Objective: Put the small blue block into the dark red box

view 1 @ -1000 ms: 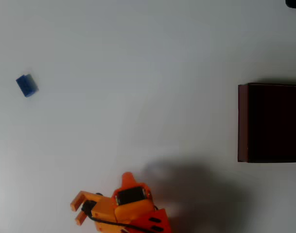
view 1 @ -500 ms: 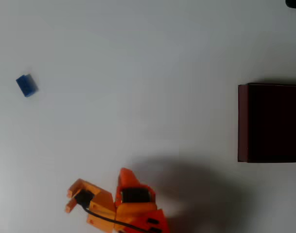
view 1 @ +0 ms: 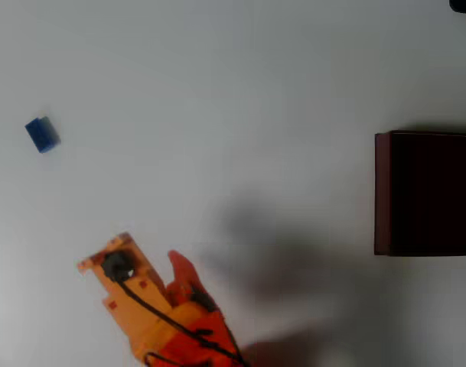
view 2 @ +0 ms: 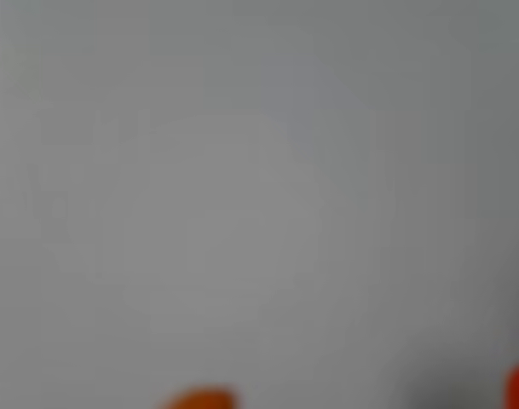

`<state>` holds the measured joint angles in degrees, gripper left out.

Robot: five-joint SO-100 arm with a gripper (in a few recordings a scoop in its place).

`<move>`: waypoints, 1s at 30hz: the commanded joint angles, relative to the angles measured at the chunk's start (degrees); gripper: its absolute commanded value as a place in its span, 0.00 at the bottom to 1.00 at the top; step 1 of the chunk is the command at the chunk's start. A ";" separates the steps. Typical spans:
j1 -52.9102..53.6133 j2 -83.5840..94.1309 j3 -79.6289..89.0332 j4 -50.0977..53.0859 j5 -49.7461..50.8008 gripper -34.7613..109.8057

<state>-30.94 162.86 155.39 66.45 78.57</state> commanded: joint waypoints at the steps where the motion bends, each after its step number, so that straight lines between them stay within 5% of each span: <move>1: -5.89 -14.24 -7.91 -5.27 11.34 0.40; 13: -13.01 -63.19 -51.77 -0.26 27.86 0.42; 30: -12.48 -104.59 -111.01 24.17 25.40 0.42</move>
<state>-42.45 59.68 53.53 88.51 103.54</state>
